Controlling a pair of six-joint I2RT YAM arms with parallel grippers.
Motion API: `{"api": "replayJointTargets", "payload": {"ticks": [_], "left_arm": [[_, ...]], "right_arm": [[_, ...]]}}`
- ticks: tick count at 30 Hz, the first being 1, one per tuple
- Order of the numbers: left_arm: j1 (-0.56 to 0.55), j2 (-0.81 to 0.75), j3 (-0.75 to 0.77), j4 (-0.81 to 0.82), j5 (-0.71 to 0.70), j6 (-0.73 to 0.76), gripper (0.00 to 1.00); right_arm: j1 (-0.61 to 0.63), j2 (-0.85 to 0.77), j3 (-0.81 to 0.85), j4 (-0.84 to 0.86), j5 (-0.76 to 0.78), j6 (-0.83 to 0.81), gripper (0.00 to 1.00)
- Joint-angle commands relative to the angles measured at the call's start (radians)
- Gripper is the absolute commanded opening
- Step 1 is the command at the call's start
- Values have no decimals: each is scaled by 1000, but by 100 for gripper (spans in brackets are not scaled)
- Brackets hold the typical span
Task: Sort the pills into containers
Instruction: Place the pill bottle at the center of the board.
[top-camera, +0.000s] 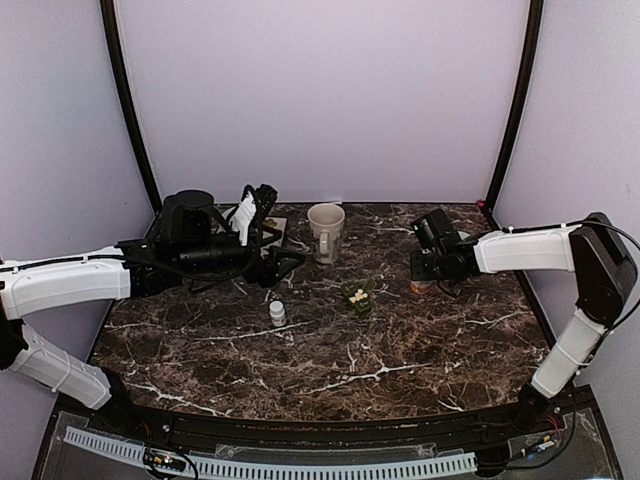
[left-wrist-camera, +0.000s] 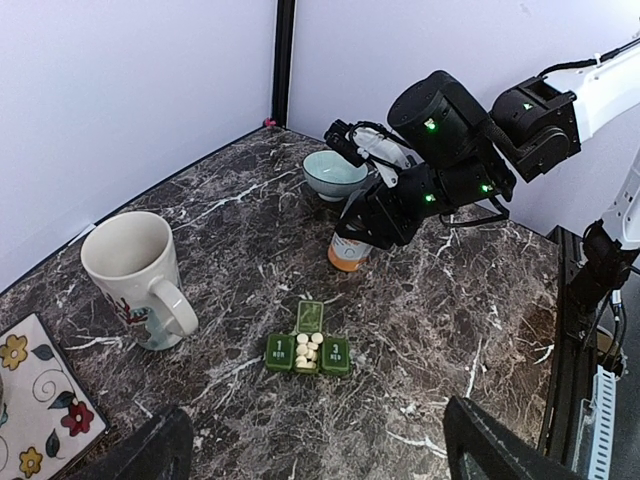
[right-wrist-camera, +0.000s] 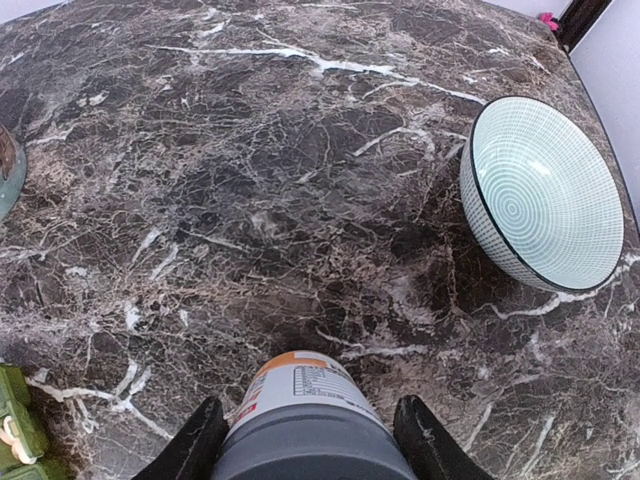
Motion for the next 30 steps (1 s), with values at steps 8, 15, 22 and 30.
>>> {"api": "replayJointTargets", "payload": {"ticks": [8,15,22,30], "left_arm": [[4,2,0,13,15,0,89],[4,14,5,11,19,-3,90],[5,22,11,7,19,-4,90],[6,42,17,-2,13,-13,90]], "right_arm": [[-6,2,32,-12,-25,-11,54],[-5,-6,41,-15,-22,-20,60],[-6,-13,50,-7,-12,-30,62],[-5,-36,60,-3,11,-44,64]]}}
